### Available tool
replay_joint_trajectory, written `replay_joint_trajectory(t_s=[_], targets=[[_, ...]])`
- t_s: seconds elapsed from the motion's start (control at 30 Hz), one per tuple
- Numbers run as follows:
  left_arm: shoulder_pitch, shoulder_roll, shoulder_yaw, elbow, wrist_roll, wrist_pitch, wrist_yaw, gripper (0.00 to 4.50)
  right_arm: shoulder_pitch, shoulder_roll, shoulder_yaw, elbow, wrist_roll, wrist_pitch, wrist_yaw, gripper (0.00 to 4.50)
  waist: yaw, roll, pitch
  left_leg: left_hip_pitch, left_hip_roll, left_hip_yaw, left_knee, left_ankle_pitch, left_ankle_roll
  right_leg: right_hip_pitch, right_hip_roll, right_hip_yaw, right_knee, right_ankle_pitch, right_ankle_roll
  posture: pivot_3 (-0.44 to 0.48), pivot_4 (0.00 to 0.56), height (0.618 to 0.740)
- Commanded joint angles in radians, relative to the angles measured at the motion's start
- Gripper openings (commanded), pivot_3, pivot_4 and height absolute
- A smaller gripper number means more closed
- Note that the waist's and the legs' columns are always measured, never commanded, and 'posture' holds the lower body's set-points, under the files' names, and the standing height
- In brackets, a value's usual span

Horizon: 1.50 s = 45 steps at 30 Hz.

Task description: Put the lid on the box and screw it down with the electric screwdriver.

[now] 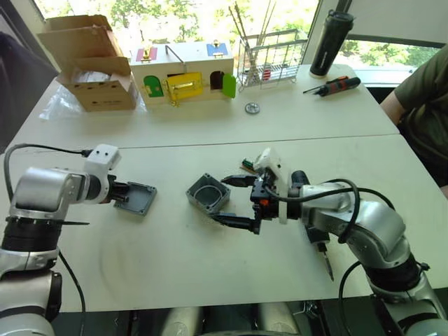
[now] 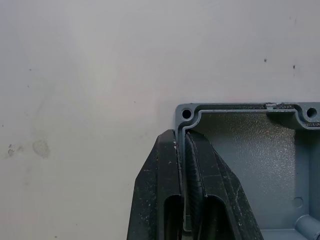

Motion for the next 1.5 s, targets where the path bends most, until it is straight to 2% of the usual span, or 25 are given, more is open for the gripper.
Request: replay_joint_trajectory(t_s=[0.03, 0.33, 0.4, 0.57, 0.67, 1.2, 1.3, 1.5], targets=[[-0.107, -0.034, 0.098, -0.004, -0.032, -0.162, -0.001, 0.03, -0.069, 0.051, -0.131, 0.034, 0.084, 0.001, -0.04, 4.5, 0.001, -0.003, 0.001, -0.001, 0.0, -0.001, 0.001, 0.0, 0.0, 0.0, 0.0, 0.0, 0.0, 0.0, 0.0, 0.0, 0.15, 0.74], [-0.287, -0.156, 0.149, -0.03, -0.112, -0.285, 0.011, 0.03, -0.244, 0.252, -0.235, 0.244, 0.119, 0.061, -0.282, 4.5, -0.042, -0.006, 0.0, -0.005, -0.001, 0.0, -0.002, 0.0, 0.0, -0.005, -0.001, -0.002, 0.001, 0.0, 0.0, 0.0, 0.15, 0.74], [-0.299, -0.192, 0.132, -0.055, -0.113, -0.322, 0.02, 0.03, -0.272, 0.284, -0.23, 0.293, 0.109, 0.059, -0.299, 4.5, -0.058, -0.006, 0.0, -0.005, 0.0, 0.0, -0.003, 0.0, 0.0, -0.005, -0.001, -0.002, 0.001, 0.0, 0.0, 0.0, 0.15, 0.74], [-0.309, -0.268, 0.092, -0.093, -0.12, -0.365, 0.04, 0.03, -0.33, 0.327, -0.198, 0.399, 0.075, 0.098, -0.336, 4.5, -0.063, -0.006, 0.0, -0.005, 0.0, 0.0, -0.003, 0.0, 0.0, -0.006, -0.001, -0.001, 0.001, 0.0, 0.0, 0.0, 0.15, 0.74], [-0.31, -0.299, 0.07, -0.096, -0.119, -0.387, 0.044, 0.03, -0.347, 0.363, -0.221, 0.42, 0.101, 0.128, -0.356, 4.5, -0.066, -0.005, 0.0, -0.005, 0.0, 0.0, -0.003, 0.0, 0.0, -0.007, -0.001, -0.001, 0.002, 0.0, 0.0, 0.0, 0.15, 0.74], [-0.31, -0.327, 0.06, -0.113, -0.135, -0.388, 0.04, 0.03, -0.357, 0.432, -0.3, 0.445, 0.123, 0.158, -0.416, 4.5, -0.072, -0.005, 0.0, -0.005, -0.001, 0.0, -0.003, 0.0, 0.0, -0.007, -0.001, -0.001, 0.002, 0.0, 0.0, 0.0, 0.15, 0.74], [-0.312, -0.331, 0.061, -0.112, -0.137, -0.386, 0.042, 0.0, -0.353, 0.439, -0.298, 0.442, 0.121, 0.149, -0.415, 3.88, -0.076, -0.005, 0.0, -0.005, -0.001, 0.0, -0.003, 0.0, 0.0, -0.007, -0.001, -0.001, 0.002, 0.0, 0.0, 0.0, 0.15, 0.74], [-0.315, -0.334, 0.064, -0.113, -0.143, -0.379, 0.043, 0.0, -0.342, 0.457, -0.299, 0.433, 0.12, 0.131, -0.417, 1.77, -0.083, -0.005, 0.0, -0.005, -0.001, 0.0, -0.003, 0.0, 0.0, -0.007, -0.001, -0.001, 0.003, 0.0, 0.0, 0.0, 0.15, 0.74]])
